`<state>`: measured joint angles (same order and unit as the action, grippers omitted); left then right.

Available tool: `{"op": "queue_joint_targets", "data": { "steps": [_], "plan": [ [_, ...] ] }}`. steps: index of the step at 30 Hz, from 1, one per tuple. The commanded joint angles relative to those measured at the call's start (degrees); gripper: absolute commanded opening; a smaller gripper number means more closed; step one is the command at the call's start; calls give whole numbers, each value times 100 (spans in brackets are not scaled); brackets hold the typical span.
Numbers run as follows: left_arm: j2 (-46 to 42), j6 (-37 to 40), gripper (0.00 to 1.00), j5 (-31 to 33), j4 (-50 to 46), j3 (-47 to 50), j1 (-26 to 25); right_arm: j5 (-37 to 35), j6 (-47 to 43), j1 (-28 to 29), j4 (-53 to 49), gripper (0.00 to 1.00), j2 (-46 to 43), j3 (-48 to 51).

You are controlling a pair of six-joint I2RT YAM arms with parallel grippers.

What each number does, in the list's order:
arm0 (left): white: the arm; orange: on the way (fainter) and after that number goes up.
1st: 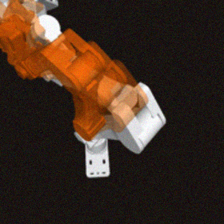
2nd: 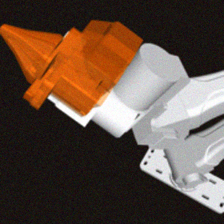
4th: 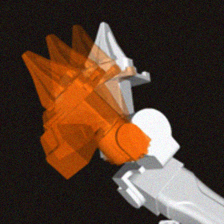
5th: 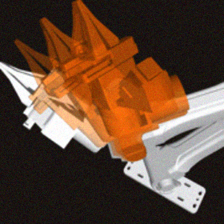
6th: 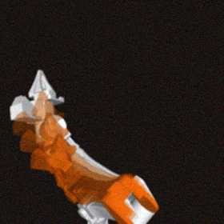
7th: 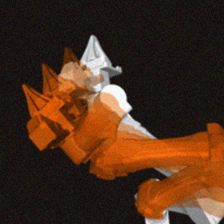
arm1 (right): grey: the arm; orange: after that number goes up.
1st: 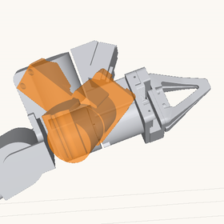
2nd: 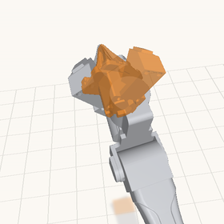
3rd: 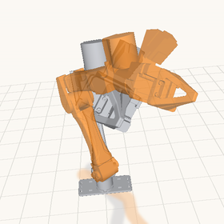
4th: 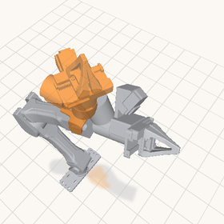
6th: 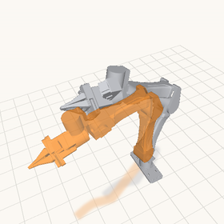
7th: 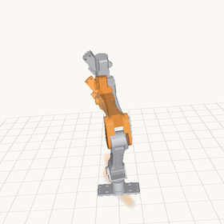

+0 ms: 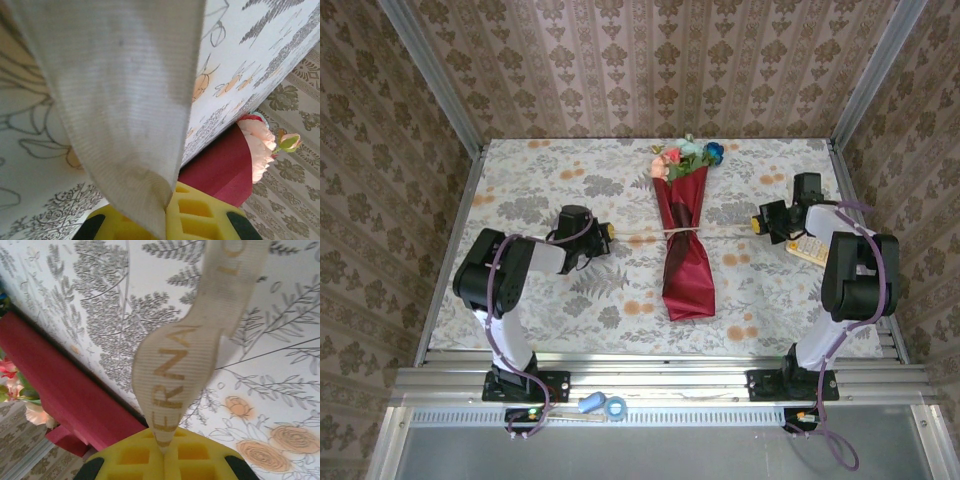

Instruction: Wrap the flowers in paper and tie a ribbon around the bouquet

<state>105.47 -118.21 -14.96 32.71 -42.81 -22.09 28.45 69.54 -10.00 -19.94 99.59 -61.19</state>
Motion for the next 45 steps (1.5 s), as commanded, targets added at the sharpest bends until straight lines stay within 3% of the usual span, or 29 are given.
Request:
{"op": "queue_joint_targets", "data": {
  "steps": [1,3,9,12,15,23,26,32,38,40,43,45],
  "plan": [
    [-46,-81,0,98,27,8,78,-147,-115,-143,-154,0,-177,54],
    [-68,-122,0,59,-100,-32,-25,-137,-109,-142,-174,0,-172,74],
    [-389,-171,49,84,-859,-202,-503,-113,-191,-151,-251,0,-179,72],
    [-863,-301,58,299,-1707,-348,-954,-95,-204,-160,-237,0,-184,87],
    [-1142,-350,60,544,-2769,-825,-1476,-102,-204,-155,-236,0,-202,98],
    [-400,-933,59,472,-3209,-1703,-2249,-89,-196,-168,-226,0,-178,90],
    [-153,-1408,58,549,-2846,-1689,-2436,-85,-198,-166,-214,0,-183,90],
    [390,-1558,58,595,-2948,-2214,-2441,-76,-199,-169,-218,0,-208,114],
    [885,-1601,52,647,-2852,-2535,-2415,-50,-210,-160,-208,0,-212,133],
    [1062,-1606,41,668,-2675,-2582,-2390,-41,-212,-151,-207,0,-199,148],
    [1129,-1603,11,781,-2499,-2547,-2388,-32,-200,-143,-172,0,-177,195],
    [1086,-1601,0,865,-2502,-2509,-2370,-16,-199,-143,-166,0,-142,204]
  ]
}}
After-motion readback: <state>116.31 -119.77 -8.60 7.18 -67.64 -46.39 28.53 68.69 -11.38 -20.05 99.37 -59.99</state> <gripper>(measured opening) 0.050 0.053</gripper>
